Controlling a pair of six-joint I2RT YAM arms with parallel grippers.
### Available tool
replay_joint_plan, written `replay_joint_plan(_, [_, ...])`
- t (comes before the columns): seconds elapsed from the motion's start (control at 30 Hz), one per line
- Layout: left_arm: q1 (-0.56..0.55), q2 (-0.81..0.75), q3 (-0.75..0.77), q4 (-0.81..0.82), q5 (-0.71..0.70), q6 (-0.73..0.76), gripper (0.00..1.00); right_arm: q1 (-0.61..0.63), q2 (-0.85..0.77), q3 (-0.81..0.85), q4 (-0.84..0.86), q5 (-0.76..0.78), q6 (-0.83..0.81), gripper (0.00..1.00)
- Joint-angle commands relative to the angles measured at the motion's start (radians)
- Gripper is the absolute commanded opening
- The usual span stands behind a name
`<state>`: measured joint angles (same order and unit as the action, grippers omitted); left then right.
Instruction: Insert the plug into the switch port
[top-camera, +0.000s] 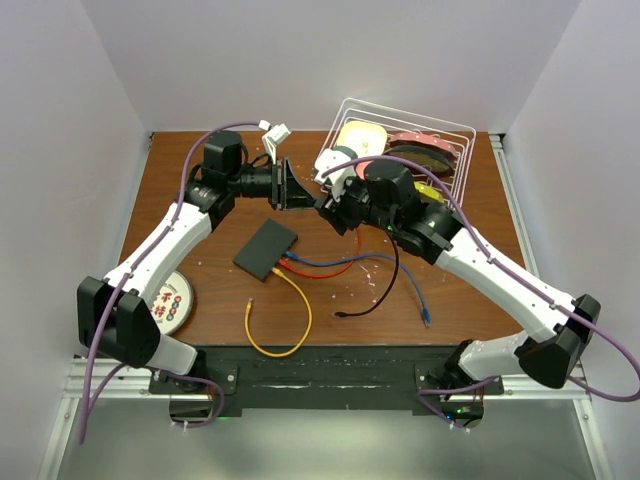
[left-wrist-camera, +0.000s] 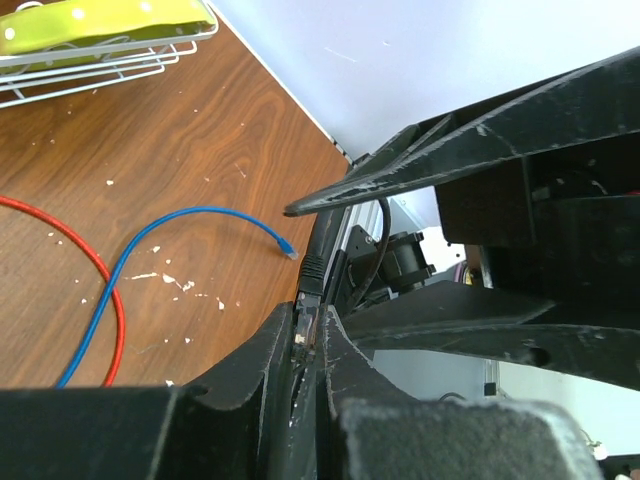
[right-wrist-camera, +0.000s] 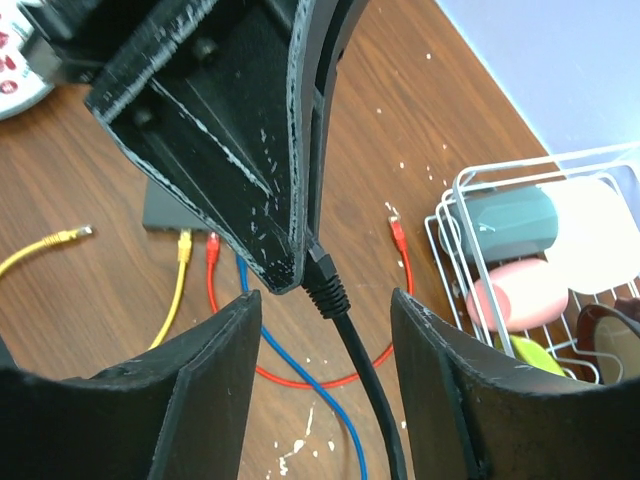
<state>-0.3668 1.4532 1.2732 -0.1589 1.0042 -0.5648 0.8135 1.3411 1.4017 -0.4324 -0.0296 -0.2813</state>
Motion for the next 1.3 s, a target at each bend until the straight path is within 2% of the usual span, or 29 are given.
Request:
replay_joint_plan(0.0, [0.008,-0.01,0.045,-0.011,0.039,0.008,0.0,0.007,-0.003,0.049,-0.009,0.049,-0.025,0.56])
replay_joint_plan(0.27, [0.003,-0.011,0.046,-0.024,0.043,0.017,0.0,0.01,0.001,0.042,0.003,0.086,-0.022,0.51])
replay_joint_plan(0.43, [0.0,-0.013,0.051,-0.022,0.045,0.016,0.0,0.012,0.024,0.056,-0.003,0.097,-0.021,0.39])
replay_joint_plan(0.63, [-0.007,-0.013,0.052,-0.024,0.051,0.017,0.0,0.015,0.035,0.056,0.014,0.089,-0.015,0.36])
replay_joint_plan(0.73, [-0.009,-0.011,0.052,-0.031,0.053,0.022,0.0,0.016,0.038,0.052,0.029,0.092,-0.009,0.3])
replay_joint_plan(0.87, [-0.011,-0.011,0.052,-0.04,0.051,0.028,0.0,0.018,0.03,0.045,0.056,0.13,0.011,0.0])
replay_joint_plan(1.13, [-0.011,-0.007,0.054,-0.08,0.033,0.08,0.0,0.018,-0.026,-0.027,0.142,0.198,0.036,0.0])
replay_joint_plan(1.23, [-0.011,0.002,0.055,-0.094,0.018,0.097,0.14,0.018,-0.033,-0.033,0.147,0.197,0.036,0.0])
replay_joint_plan(1.27, [-0.009,0.003,0.057,-0.103,0.008,0.103,0.3,0.019,-0.033,-0.033,0.143,0.195,0.036,0.0])
